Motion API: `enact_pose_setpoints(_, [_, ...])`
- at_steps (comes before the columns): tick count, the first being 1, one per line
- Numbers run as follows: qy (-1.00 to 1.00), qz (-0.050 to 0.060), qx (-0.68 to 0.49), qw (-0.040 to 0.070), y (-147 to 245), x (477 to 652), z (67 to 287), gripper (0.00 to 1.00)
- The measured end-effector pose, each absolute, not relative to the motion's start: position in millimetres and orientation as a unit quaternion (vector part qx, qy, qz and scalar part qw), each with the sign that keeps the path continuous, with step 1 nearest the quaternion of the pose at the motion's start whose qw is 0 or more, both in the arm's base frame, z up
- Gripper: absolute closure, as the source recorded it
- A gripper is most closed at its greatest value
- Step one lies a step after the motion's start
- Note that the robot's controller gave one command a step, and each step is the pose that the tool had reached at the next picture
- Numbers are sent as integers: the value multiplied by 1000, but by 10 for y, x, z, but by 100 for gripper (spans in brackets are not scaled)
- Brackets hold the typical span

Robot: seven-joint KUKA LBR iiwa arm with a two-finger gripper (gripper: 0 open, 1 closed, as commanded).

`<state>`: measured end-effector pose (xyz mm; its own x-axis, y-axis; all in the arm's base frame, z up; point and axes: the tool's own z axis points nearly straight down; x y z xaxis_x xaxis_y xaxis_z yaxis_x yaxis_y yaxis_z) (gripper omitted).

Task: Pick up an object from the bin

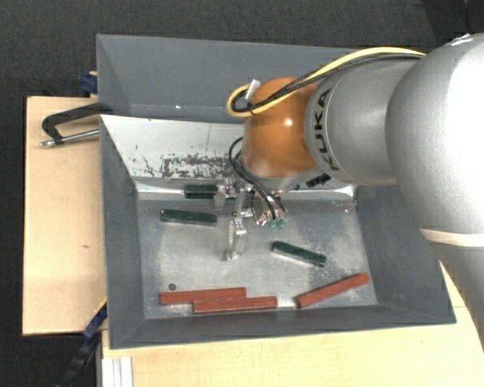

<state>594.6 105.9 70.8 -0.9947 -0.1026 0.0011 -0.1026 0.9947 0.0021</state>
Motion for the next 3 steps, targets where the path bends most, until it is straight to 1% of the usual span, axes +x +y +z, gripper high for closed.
enact_pose_setpoints(1, [-999, -1, 51, 1, 1059, 5946, 707, 0])
enact_pose_setpoints(2, [-997, -1, 79, -3, 1785, 5955, 713, 100])
enact_pose_setpoints(3, [-997, -1, 78, -3, 1783, 5955, 713, 100])
